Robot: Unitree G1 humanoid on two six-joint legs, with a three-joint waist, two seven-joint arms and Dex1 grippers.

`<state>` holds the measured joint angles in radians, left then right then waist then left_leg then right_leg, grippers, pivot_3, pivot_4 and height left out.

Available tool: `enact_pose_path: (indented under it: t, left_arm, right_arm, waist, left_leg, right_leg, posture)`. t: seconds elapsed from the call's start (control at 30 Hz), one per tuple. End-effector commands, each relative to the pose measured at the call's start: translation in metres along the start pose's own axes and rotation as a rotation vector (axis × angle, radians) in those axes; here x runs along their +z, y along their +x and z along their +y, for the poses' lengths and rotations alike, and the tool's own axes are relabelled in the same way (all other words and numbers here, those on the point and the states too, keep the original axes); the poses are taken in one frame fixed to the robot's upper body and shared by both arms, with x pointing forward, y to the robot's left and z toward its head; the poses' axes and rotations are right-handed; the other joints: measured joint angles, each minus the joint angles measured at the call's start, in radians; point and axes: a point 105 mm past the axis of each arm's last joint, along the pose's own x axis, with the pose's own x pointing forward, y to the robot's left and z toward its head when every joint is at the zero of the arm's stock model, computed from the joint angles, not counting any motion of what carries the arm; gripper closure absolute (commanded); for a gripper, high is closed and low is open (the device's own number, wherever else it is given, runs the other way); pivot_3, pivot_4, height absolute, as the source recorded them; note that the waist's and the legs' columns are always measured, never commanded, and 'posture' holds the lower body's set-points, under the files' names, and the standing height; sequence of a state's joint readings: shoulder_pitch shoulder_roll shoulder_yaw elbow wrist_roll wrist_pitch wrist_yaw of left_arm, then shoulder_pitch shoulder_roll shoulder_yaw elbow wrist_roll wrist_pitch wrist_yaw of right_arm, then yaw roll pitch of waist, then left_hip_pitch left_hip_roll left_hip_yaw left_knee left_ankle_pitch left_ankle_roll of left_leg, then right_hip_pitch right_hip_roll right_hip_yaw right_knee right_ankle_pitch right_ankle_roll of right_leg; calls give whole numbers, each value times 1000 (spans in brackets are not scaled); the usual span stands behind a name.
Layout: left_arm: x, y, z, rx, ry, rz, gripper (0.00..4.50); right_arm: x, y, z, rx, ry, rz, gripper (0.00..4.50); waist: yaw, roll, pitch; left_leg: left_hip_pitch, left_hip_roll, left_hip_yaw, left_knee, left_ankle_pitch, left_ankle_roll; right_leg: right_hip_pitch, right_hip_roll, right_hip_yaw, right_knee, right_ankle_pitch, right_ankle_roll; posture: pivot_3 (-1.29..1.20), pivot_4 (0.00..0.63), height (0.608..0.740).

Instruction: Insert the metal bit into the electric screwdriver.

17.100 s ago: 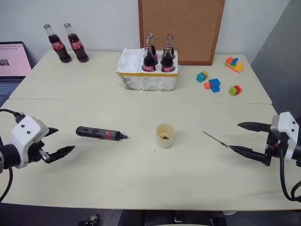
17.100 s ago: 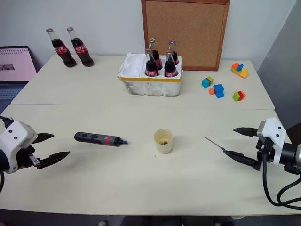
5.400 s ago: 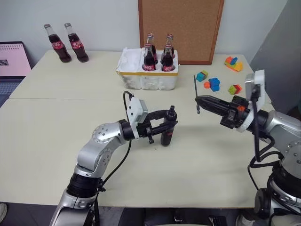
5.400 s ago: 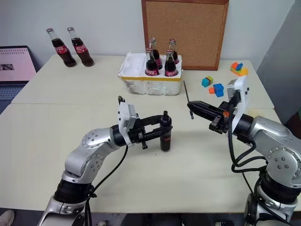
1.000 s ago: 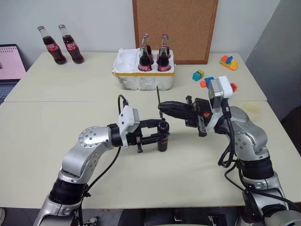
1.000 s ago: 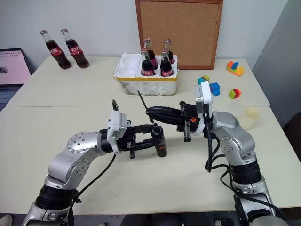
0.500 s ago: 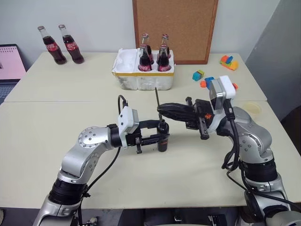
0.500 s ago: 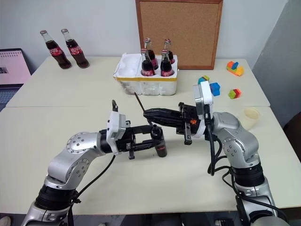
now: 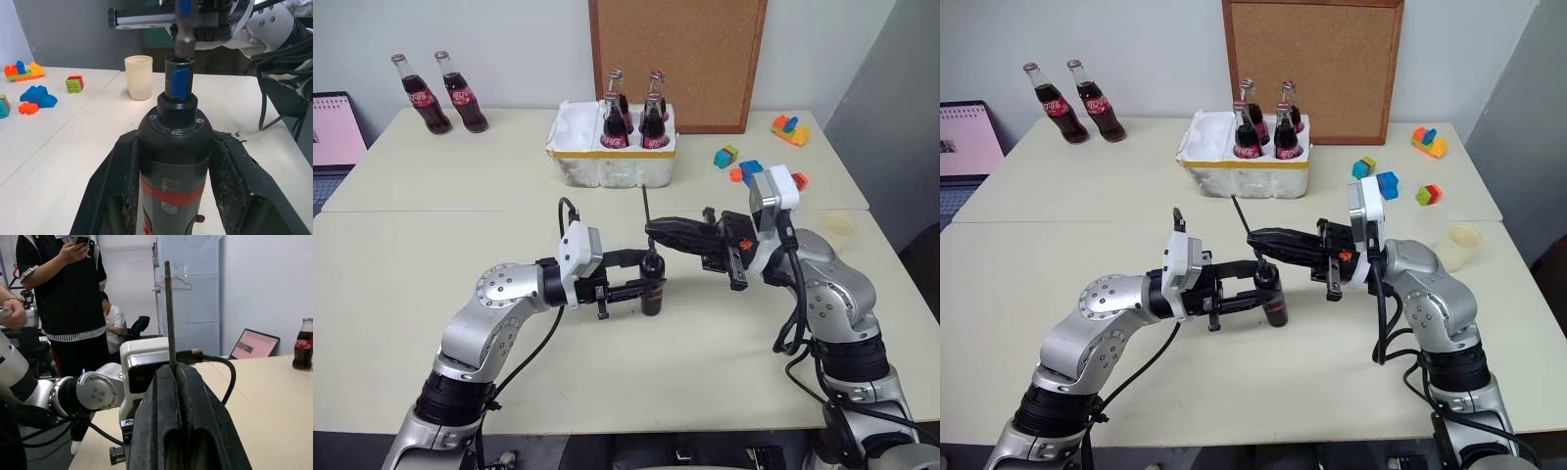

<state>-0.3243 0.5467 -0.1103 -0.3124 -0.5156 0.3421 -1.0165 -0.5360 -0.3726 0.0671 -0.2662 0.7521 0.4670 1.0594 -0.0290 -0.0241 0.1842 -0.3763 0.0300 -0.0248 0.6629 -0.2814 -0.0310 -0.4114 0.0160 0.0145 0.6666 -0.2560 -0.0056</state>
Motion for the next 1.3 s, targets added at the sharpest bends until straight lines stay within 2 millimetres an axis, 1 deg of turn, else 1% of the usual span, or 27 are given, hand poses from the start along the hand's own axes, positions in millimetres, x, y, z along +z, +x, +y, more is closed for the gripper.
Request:
enact_pose_path:
  t: [0.03,0.43,0.63,0.83,0.93,1.1,1.2,1.3]
  left_arm:
    - [0,0,-4,-26,1,10,2864]
    - [-1,1,-6,-38,2,11,2864]
    - [-1,1,-5,-35,2,11,2864]
    - [-1,1,-5,-37,5,11,2864]
    - [-2,1,-5,-38,5,12,2864]
    - [-2,1,-5,-47,7,14,2864]
    - [-2,1,-5,-48,9,15,2864]
    - [-2,1,-5,-56,12,17,2864]
  right_arm:
    - [6,-1,2,12,-43,-11,4500]
    - [1,0,-1,-14,-54,-5,4500]
    - [-2,-2,1,5,-50,15,4500]
    - [-9,-4,3,45,-20,91,4500]
    - [-10,-4,1,62,-17,118,4500]
    - [-13,-4,-1,108,-22,224,4500]
    - [-11,-3,-2,117,-9,234,4500]
    - [-12,-5,-4,134,12,281,4500]
  waist:
    - [0,0,0]
    - [0,0,0]
    - [0,0,0]
    - [0,0,0]
    - [0,0,0]
    - [0,0,0]
    - [0,0,0]
    - [0,0,0]
  left_leg:
    - [0,0,0,0,0,0]
    - [0,0,0,0,0,0]
    - [0,0,0,0,0,0]
    - [1,0,0,0,0,0]
    - [2,0,0,0,0,0]
    - [3,0,0,0,0,0]
    - [3,0,0,0,0,0]
    - [3,0,0,0,0,0]
  right_leg:
    - [0,0,0,0,0,0]
    - [0,0,0,0,0,0]
    - [0,0,0,0,0,0]
    - [1,0,0,0,0,0]
    - [1,0,0,0,0,0]
    - [2,0,0,0,0,0]
    - [3,0,0,0,0,0]
    - [3,0,0,0,0,0]
  posture:
    - [0,150,740]
    - [0,150,740]
    - [0,150,740]
    - [0,150,740]
    - [0,150,740]
    - [0,150,740]
    - [0,150,740]
    - [0,150,740]
